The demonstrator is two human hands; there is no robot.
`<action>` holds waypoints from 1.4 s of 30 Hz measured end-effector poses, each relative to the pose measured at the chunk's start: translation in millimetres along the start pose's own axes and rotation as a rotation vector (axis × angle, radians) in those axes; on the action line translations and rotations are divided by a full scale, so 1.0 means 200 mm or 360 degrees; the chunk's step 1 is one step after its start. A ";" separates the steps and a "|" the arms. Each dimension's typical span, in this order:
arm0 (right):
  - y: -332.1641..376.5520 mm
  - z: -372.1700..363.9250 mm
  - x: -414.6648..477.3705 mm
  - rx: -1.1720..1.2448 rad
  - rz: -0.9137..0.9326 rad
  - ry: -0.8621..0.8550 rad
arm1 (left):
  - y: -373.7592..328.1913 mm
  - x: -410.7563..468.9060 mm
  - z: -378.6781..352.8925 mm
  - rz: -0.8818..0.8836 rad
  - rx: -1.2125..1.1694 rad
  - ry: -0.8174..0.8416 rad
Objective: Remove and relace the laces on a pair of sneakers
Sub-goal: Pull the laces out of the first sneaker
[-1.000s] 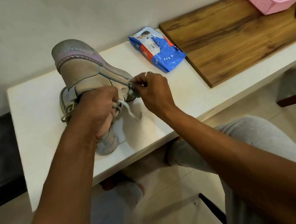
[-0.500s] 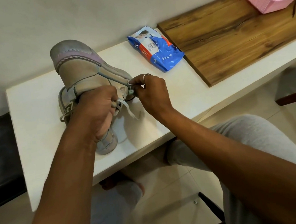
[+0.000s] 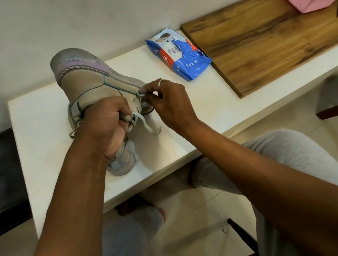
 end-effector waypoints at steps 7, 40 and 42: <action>0.22 -0.01 -0.03 0.0368 0.0249 0.0163 | -0.03 -0.01 -0.01 -0.0092 -0.0051 0.0206; 0.34 0.08 -0.03 0.0228 0.0233 0.0084 | -0.04 -0.03 -0.10 0.0055 0.0311 0.0171; 0.40 0.11 -0.03 0.0159 0.0335 0.0098 | -0.02 -0.02 -0.11 0.0101 0.0418 0.0131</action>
Point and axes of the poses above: each hand's wrist, its own x-axis towards the middle knuckle, its own z-axis out of the back of the hand, y = z × x, the point moved 6 cm from there along x, towards the middle knuckle, and after that the axes turned 9 degrees about -z, right-handed, at the moved point
